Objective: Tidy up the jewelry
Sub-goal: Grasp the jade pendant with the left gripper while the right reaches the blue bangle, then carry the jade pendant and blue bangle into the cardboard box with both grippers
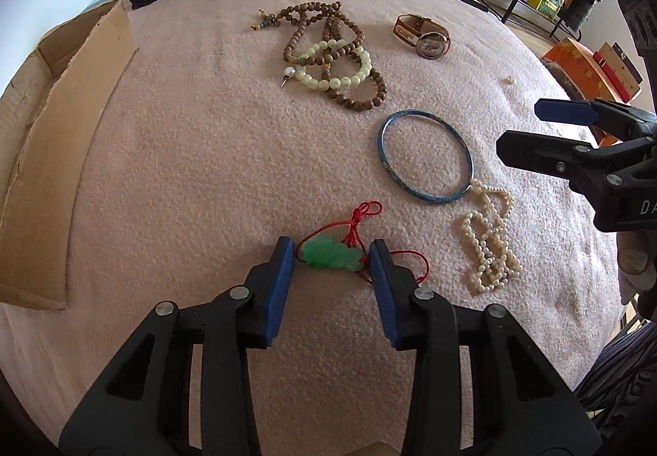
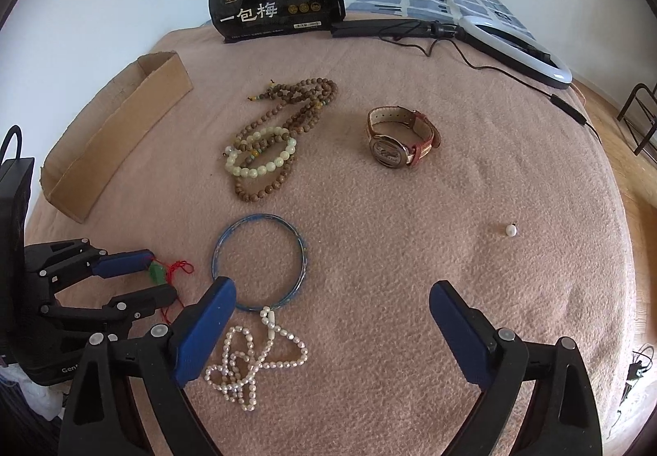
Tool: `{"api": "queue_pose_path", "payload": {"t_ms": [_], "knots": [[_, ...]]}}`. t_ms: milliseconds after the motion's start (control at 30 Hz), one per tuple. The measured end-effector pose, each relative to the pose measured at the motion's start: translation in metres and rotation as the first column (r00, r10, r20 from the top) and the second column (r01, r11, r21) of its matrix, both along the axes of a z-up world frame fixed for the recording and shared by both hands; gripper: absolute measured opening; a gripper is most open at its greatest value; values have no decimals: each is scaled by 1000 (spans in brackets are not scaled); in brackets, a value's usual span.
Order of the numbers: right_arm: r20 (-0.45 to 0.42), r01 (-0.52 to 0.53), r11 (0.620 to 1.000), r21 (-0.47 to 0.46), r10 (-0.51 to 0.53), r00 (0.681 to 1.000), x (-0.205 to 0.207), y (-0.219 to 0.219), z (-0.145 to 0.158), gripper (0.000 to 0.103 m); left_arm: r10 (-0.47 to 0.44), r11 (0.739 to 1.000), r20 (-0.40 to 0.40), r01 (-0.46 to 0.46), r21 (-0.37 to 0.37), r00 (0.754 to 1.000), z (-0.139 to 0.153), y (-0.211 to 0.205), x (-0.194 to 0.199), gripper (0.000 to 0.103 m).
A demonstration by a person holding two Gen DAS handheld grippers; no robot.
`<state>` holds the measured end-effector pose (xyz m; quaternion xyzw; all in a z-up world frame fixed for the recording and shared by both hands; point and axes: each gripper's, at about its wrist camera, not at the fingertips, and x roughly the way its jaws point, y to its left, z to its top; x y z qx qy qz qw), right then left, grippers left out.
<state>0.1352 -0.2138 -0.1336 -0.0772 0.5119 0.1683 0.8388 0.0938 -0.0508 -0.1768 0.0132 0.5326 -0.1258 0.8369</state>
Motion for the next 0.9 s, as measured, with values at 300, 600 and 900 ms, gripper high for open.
{"api": "queue_pose_path", "payload": {"t_ms": [300,600,900], "knots": [[-29,-58,998,-30,58,998,-1,23,-15,96,15,1000,1,-15,-10,1000,1,11,-3,32],[-66,-94,994,-55,90,994,11,45,-30,96,43,999,-7,-43,-29,999,2,23,-3,32],[-84,-126,987,-99,117,989,14,62,-42,97,73,997,-11,-74,-34,997,2,38,-5,31]]}}
